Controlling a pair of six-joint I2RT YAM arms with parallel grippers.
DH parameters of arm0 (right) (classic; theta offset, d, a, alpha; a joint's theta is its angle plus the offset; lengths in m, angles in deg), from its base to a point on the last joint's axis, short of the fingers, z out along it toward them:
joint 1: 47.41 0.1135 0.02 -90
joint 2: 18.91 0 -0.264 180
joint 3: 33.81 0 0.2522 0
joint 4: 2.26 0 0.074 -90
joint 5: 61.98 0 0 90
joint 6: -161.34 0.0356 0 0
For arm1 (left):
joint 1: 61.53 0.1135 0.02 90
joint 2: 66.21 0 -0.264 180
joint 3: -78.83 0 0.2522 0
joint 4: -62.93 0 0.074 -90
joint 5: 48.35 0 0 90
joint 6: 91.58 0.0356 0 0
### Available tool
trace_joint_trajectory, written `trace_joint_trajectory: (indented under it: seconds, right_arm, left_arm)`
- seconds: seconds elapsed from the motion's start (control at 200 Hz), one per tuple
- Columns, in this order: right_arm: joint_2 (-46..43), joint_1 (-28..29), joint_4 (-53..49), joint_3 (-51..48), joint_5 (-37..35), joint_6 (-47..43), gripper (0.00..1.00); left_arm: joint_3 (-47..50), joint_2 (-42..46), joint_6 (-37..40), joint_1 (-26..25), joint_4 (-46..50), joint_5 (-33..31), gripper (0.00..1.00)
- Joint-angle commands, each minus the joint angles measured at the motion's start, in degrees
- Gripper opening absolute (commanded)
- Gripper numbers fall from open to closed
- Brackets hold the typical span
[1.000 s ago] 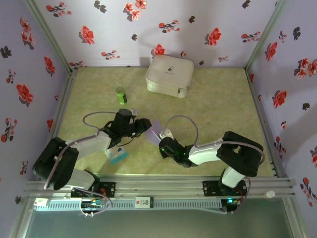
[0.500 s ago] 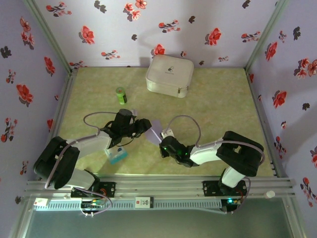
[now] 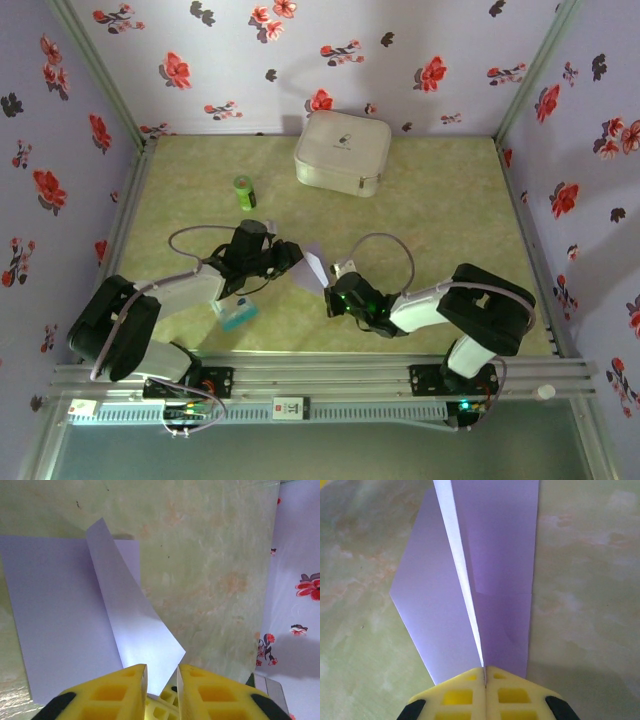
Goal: Fold a paper plane with a square sheet of paper (pick it up from the middle)
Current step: Fourth fold the wing at the center of the table.
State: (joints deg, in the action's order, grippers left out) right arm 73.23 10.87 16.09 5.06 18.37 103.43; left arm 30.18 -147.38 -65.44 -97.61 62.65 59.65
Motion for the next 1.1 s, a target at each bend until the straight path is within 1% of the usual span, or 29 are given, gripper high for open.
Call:
trace_joint_trajectory:
  seconds: [0.0,0.245,0.505,0.59,0.835,1.095]
  right_arm:
    - [-0.6,-1.0,0.2,-1.0,3.9,2.4,0.02]
    - [0.6,-4.1,-2.6,1.6,11.6,5.7,0.01]
    - [2.4,-6.3,-5.2,4.1,18.0,8.5,0.01]
    - [3.3,-7.2,-7.6,5.8,20.4,9.2,0.01]
    - [5.9,-8.3,-11.2,8.8,24.3,10.4,0.02]
    - [7.7,-9.3,-13.8,11.1,28.1,11.7,0.02]
  left_arm:
    - [-1.1,-0.9,1.5,-0.2,0.7,0.0,0.2]
    - [-1.8,-3.8,2.0,-0.2,-0.8,3.0,0.15]
    - [-2.1,-5.2,2.1,-0.2,-1.6,3.7,0.14]
    - [-2.1,-5.6,2.1,-0.2,-1.8,3.7,0.13]
    - [-2.1,-6.5,2.3,-0.2,-2.0,3.6,0.13]
    - [-1.4,-7.0,2.6,0.0,-1.4,1.5,0.12]
